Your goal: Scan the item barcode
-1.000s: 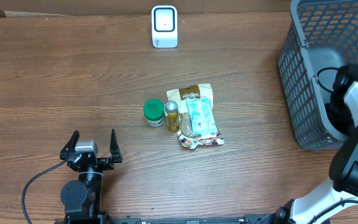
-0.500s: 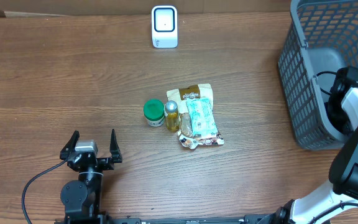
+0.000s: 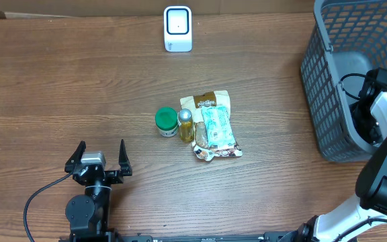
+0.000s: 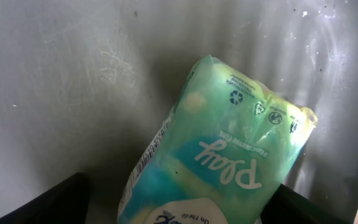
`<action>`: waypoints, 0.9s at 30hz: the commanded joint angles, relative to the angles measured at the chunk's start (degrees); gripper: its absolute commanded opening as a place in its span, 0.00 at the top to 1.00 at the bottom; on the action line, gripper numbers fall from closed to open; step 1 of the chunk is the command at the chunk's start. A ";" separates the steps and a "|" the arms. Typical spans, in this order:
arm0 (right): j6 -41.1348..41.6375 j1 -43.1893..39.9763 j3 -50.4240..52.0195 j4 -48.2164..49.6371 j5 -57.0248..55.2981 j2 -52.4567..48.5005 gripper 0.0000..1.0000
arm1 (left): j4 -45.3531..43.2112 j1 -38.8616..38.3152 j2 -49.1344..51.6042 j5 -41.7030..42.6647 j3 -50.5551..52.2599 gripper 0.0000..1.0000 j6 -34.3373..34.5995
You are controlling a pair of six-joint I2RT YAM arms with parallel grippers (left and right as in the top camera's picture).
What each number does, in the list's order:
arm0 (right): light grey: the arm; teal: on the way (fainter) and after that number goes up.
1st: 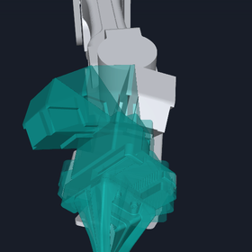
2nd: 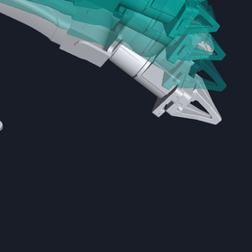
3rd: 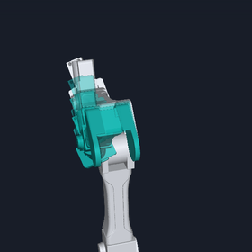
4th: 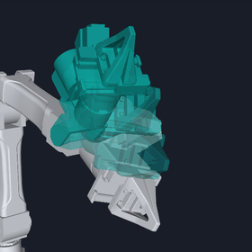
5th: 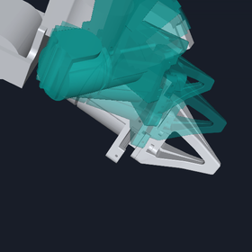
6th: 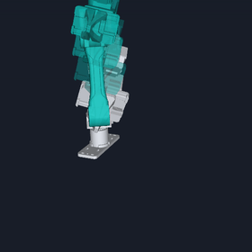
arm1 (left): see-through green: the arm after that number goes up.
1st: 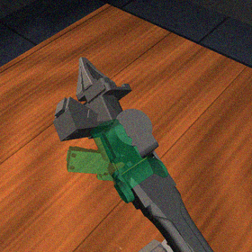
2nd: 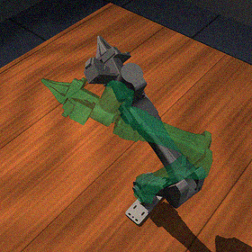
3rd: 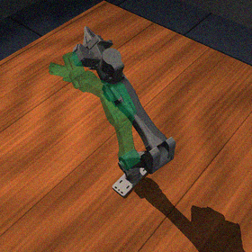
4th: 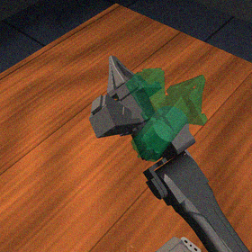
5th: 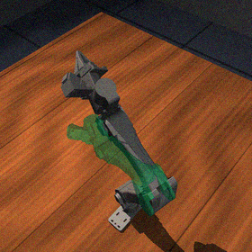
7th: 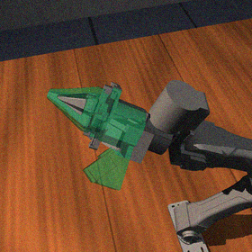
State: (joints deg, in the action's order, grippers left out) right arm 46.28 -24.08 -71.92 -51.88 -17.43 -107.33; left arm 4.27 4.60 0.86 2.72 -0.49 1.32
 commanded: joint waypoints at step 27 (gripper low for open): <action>11.82 -0.15 -3.98 -2.12 -6.95 0.15 0.62 | 0.02 0.31 -0.55 -0.35 0.22 0.00 -0.07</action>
State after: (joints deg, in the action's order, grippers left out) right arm 58.26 -24.08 -72.49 -52.86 -23.27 -107.85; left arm 4.25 4.60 0.86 2.70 -0.51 1.32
